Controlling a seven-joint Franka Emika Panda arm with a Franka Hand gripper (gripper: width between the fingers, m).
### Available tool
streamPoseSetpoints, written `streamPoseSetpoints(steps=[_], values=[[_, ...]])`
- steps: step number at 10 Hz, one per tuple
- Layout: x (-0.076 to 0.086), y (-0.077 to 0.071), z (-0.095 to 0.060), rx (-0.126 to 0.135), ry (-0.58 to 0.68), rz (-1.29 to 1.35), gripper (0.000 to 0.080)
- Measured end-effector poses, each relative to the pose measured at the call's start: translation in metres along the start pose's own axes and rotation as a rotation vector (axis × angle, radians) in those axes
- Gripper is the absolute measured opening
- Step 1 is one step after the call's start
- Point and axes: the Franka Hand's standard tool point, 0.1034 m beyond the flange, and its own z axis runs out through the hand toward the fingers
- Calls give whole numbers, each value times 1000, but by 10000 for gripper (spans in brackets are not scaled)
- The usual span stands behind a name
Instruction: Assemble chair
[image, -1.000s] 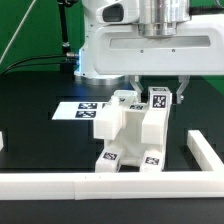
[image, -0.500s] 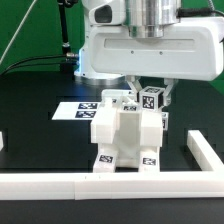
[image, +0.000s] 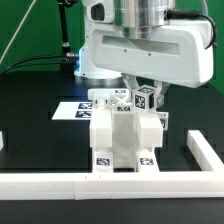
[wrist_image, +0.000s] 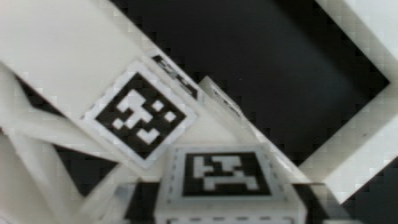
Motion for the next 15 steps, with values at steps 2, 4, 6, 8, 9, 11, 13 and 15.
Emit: streamPoseSetpoints(steps=[2, 4, 6, 8, 9, 11, 13, 15], values=[[0, 0, 0, -3, -3, 152, 266], [-3, -1, 1, 7, 8, 296, 266], [-7, -1, 4, 35, 31, 506, 266], [-7, 0, 4, 45, 33, 614, 266], [-6, -1, 3, 47, 25, 664, 266], [-5, 0, 2, 52, 7, 759, 266], [-5, -1, 2, 55, 1, 796, 267], [-5, 0, 4, 52, 1, 794, 450]])
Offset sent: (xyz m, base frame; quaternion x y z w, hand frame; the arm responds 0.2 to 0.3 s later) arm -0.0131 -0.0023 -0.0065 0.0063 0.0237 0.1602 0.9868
